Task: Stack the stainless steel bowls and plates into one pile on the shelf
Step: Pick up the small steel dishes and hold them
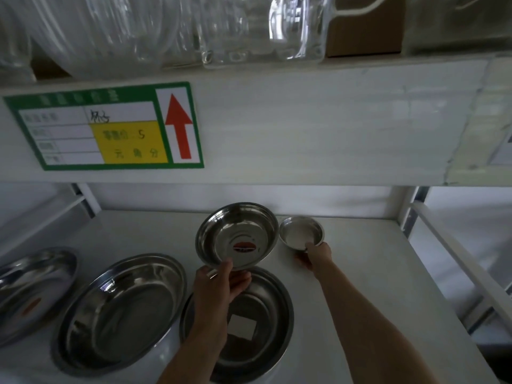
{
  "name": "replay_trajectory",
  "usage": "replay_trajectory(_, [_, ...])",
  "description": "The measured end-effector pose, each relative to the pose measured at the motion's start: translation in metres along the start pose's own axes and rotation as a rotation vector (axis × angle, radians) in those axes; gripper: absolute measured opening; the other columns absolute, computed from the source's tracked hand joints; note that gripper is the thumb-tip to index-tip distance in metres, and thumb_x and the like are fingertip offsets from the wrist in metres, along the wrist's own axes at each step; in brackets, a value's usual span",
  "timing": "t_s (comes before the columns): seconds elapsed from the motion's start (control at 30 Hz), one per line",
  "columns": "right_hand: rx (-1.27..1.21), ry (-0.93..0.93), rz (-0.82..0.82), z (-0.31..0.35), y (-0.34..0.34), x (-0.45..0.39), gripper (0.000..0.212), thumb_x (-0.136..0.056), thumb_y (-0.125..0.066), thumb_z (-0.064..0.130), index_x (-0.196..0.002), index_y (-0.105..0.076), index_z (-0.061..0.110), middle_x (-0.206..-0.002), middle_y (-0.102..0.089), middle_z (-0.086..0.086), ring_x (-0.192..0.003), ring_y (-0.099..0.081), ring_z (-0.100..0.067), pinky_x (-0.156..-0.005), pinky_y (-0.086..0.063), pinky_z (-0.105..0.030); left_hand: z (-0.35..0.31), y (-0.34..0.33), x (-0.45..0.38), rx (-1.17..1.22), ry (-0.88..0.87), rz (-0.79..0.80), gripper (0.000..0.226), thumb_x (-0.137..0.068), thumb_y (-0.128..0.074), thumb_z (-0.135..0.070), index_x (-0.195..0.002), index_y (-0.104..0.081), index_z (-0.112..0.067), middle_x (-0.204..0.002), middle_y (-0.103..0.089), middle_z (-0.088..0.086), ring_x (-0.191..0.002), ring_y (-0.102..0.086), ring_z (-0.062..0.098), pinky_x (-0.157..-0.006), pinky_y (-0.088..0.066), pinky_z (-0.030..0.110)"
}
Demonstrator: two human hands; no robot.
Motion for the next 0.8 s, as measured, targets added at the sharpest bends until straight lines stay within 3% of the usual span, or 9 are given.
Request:
replay_trajectory(0.1, [-0.021, -0.006, -0.012, -0.011, 0.008, -0.014, 0.034, -0.083, -0.060, 0.019, -0.112, -0.052, 0.004, -0.098, -0.068, -0.025, -0.083, -0.072, -0.043, -0.071, -0.060, -0.059, 0.002, -0.001, 0.002, -0.001, 0.004, 0.016, 0.035, -0.091, -0.058, -0.007, -0.123, -0.051, 0.006, -0.102, -0.066, 0.037, -0.079, -0.069, 0.035, -0.066, -0.063, 0.035])
replay_trajectory(0.23, [-0.044, 0.008, -0.042, -0.011, 0.026, -0.005, 0.035, -0.082, -0.060, 0.019, -0.113, -0.055, 0.004, -0.097, -0.070, -0.024, -0.082, -0.073, -0.041, -0.073, -0.060, -0.057, 0.012, -0.002, 0.002, -0.052, 0.028, 0.053, 0.043, -0.090, -0.061, -0.014, -0.130, -0.049, 0.000, -0.101, -0.071, 0.027, -0.087, -0.074, 0.033, -0.069, -0.063, 0.034])
replay_trajectory(0.33, [-0.078, 0.012, -0.050, 0.005, 0.042, 0.032, 0.029, -0.085, -0.058, 0.013, -0.112, -0.056, 0.002, -0.098, -0.070, -0.026, -0.076, -0.073, -0.038, -0.073, -0.061, -0.054, 0.017, -0.008, 0.006, -0.063, 0.036, 0.080, 0.039, -0.092, -0.059, -0.016, -0.127, -0.051, -0.001, -0.101, -0.071, 0.025, -0.082, -0.075, 0.028, -0.070, -0.063, 0.034])
replay_trajectory(0.43, [-0.145, 0.026, -0.045, 0.009, 0.057, 0.049, 0.024, -0.090, -0.056, 0.008, -0.113, -0.053, 0.000, -0.101, -0.068, -0.028, -0.064, -0.070, -0.033, -0.060, -0.063, -0.041, 0.023, -0.019, 0.011, -0.064, 0.049, 0.102, 0.035, -0.093, -0.057, -0.014, -0.123, -0.054, 0.003, -0.101, -0.070, 0.030, -0.074, -0.074, 0.026, -0.069, -0.062, 0.034])
replay_trajectory(0.53, [-0.181, 0.044, -0.050, 0.010, 0.071, 0.060, 0.025, -0.092, -0.056, 0.008, -0.114, -0.053, -0.002, -0.102, -0.067, -0.031, -0.062, -0.068, -0.033, -0.049, -0.060, -0.035, 0.032, -0.029, 0.017, -0.050, 0.066, 0.103, 0.035, -0.093, -0.058, -0.012, -0.122, -0.053, 0.006, -0.100, -0.069, 0.033, -0.079, -0.071, 0.032, -0.067, -0.063, 0.034])
replay_trajectory(0.6, [-0.198, 0.046, -0.064, 0.008, 0.080, 0.067, 0.024, -0.092, -0.056, 0.009, -0.113, -0.052, -0.002, -0.099, -0.067, -0.030, -0.060, -0.067, -0.032, -0.056, -0.061, -0.041, 0.038, -0.035, 0.022, -0.051, 0.072, 0.120, 0.031, -0.093, -0.057, -0.011, -0.119, -0.054, 0.007, -0.095, -0.070, 0.032, -0.075, -0.071, 0.030, -0.062, -0.063, 0.030])
replay_trajectory(0.7, [-0.196, 0.043, -0.092, 0.002, 0.095, 0.073, 0.028, -0.090, -0.059, 0.013, -0.113, -0.055, -0.002, -0.104, -0.068, -0.032, -0.073, -0.071, -0.039, -0.073, -0.060, -0.055, 0.048, -0.045, 0.030, -0.057, 0.092, 0.157, 0.026, -0.094, -0.056, -0.010, -0.113, -0.057, 0.007, -0.078, -0.070, 0.023, -0.058, -0.071, 0.020, -0.062, -0.062, 0.032])
replay_trajectory(0.8, [-0.214, 0.048, -0.113, -0.002, 0.115, 0.086, 0.029, -0.091, -0.060, 0.014, -0.114, -0.055, -0.001, -0.104, -0.068, -0.032, -0.071, -0.071, -0.038, -0.074, -0.060, -0.054, 0.059, -0.055, 0.040, -0.078, 0.113, 0.173, 0.025, -0.095, -0.055, -0.009, -0.111, -0.058, 0.009, -0.076, -0.067, 0.022, -0.051, -0.068, 0.017, -0.059, -0.061, 0.032])
Point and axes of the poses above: each hand's wrist, its own x-axis away from the middle knuckle, its own y-axis out of the back of the hand, z = x × y, the point moved 3 cm from there along -x, towards the middle knuckle
